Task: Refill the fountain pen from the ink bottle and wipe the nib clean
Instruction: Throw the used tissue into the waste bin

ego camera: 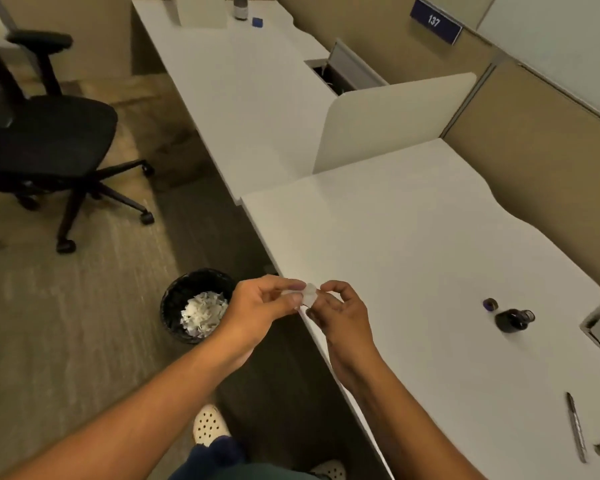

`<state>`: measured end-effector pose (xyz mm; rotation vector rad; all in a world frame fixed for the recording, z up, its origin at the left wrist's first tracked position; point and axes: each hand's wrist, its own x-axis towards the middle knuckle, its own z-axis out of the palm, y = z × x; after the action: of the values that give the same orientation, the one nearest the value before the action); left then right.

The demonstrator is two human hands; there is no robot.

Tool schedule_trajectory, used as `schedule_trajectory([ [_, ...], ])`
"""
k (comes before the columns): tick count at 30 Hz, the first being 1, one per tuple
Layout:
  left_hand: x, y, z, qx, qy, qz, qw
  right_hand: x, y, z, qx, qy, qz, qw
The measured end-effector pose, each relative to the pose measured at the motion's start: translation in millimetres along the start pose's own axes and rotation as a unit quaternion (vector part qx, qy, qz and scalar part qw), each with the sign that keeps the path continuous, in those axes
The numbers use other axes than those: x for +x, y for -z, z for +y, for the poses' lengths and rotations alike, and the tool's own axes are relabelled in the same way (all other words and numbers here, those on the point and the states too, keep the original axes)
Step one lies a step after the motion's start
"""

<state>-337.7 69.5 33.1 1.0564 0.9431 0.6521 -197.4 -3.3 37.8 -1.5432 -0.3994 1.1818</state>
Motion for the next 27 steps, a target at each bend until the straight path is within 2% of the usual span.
schedule_trajectory([
  [6, 7, 83, 10, -0.129, 0.015, 0.059, 0.990, 18, -85, 6, 0.021, -0.042, -0.051, 0.998],
  [8, 5, 106, 13, -0.133, 0.013, 0.076, 0.988, 21, -105, 6, -0.034, -0.010, -0.048, 0.998],
  [12, 5, 138, 14, -0.143, 0.001, 0.121, 0.982, 25, -139, -3, -0.124, 0.079, -0.103, 0.984],
  [17, 11, 158, 15, -0.149, -0.006, 0.201, 0.968, 35, -171, -5, -0.151, 0.108, -0.150, 0.971],
  [20, 16, 170, 14, -0.150, -0.002, 0.204, 0.967, 48, -185, -1, -0.216, 0.153, -0.169, 0.949],
  [24, 30, 192, 10, -0.206, 0.035, 0.154, 0.966, 74, -202, 4, -0.275, 0.213, -0.176, 0.921],
  [27, 44, 212, 6, -0.167, 0.063, 0.151, 0.972, 100, -216, 9, -0.299, 0.223, -0.193, 0.907],
])
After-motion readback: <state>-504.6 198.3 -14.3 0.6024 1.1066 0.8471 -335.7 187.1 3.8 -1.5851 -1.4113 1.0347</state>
